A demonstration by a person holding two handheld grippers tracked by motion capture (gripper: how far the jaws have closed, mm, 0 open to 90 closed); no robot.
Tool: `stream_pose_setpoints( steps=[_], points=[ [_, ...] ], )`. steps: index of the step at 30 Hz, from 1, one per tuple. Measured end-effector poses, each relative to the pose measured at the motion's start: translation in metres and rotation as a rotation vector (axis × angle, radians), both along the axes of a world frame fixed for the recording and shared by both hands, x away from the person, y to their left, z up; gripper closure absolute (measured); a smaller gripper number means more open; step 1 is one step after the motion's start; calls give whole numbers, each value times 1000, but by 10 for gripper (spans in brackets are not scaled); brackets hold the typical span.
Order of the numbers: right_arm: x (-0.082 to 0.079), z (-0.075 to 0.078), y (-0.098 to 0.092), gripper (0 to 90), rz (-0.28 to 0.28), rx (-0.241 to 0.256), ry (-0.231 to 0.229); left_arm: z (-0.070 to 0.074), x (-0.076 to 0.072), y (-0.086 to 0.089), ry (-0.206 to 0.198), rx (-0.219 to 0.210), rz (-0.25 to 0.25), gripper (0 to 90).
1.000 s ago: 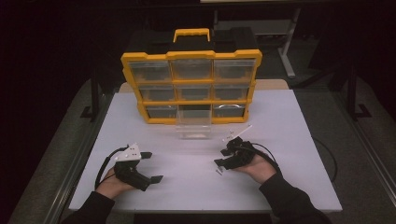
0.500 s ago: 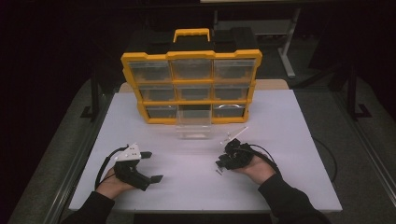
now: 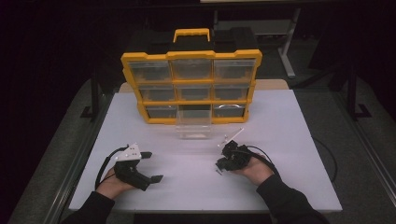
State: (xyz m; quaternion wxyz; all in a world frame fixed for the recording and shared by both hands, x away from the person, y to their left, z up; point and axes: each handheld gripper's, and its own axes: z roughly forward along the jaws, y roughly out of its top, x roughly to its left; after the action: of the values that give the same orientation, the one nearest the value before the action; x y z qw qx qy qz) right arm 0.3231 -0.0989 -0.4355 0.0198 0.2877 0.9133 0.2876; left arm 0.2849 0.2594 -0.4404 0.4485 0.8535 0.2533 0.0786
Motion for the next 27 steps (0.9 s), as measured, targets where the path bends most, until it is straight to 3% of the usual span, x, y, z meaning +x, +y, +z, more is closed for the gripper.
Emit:
stream_pose_setpoints(
  steps=[16, 27],
  points=[
    [1, -3, 0, 831, -8, -20, 2, 0, 0, 0, -2, 3, -3, 0],
    [-2, -4, 0, 857, 2, -40, -28, 0, 0, -2, -1, 6, -14, 0]
  ],
)
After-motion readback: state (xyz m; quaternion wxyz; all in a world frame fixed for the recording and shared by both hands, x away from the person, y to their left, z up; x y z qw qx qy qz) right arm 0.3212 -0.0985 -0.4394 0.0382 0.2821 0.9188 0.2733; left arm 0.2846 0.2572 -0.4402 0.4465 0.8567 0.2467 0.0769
